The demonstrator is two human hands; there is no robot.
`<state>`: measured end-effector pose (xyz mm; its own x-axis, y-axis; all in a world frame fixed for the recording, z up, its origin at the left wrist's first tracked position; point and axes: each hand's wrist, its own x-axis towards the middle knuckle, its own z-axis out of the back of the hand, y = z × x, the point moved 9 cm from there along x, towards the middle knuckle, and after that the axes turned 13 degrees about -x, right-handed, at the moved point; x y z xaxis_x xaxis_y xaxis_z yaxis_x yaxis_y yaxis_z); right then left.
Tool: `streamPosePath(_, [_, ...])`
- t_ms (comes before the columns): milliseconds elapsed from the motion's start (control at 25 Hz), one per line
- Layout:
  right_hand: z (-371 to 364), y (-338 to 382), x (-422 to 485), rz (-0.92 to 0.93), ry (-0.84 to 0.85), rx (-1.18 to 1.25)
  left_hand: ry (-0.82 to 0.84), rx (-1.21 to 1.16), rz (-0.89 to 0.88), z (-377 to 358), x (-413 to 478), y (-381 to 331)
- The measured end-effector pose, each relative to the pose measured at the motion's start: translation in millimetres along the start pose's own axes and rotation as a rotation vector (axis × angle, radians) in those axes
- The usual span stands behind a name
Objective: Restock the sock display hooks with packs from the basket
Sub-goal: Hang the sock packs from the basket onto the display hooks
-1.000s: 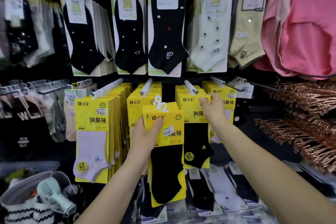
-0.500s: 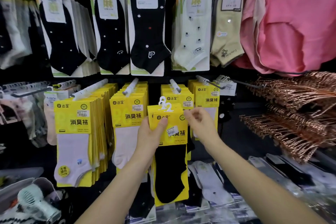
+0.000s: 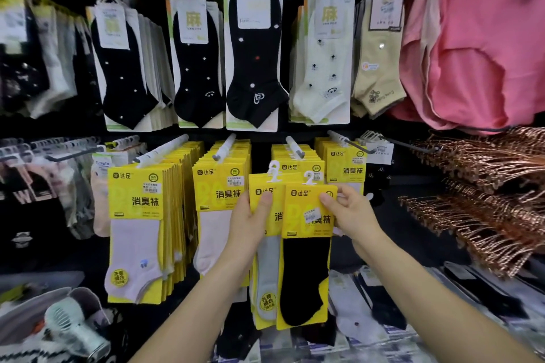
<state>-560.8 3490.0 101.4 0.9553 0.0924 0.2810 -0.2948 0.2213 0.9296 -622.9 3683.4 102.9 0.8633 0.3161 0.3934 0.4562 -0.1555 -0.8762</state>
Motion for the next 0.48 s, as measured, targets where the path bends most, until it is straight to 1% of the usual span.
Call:
streamPosePath(80, [7.2,-9.8,6.6,-0.062,-0.036,-0.048,-0.039,-0.010,-0.004,11.3,2.2,-2.0])
streamPosePath(160, [17.1,-13.2,14.7,-0.088,-0.083,-0.066,-0.073,-0.004,-0.031,21.5,4.2,-7.0])
streamPosePath(320, [26.3,-5.3,29.5,-0.071,-0.170,-0.112,-0.117,-0.014,-0.055,37.1,6.5,-12.4])
streamPosePath(480, [10.6,15.3,47.0,-0.022,-0.165,-0.165,-0.123,0.001,-0.069,45.1,8.8,-15.6])
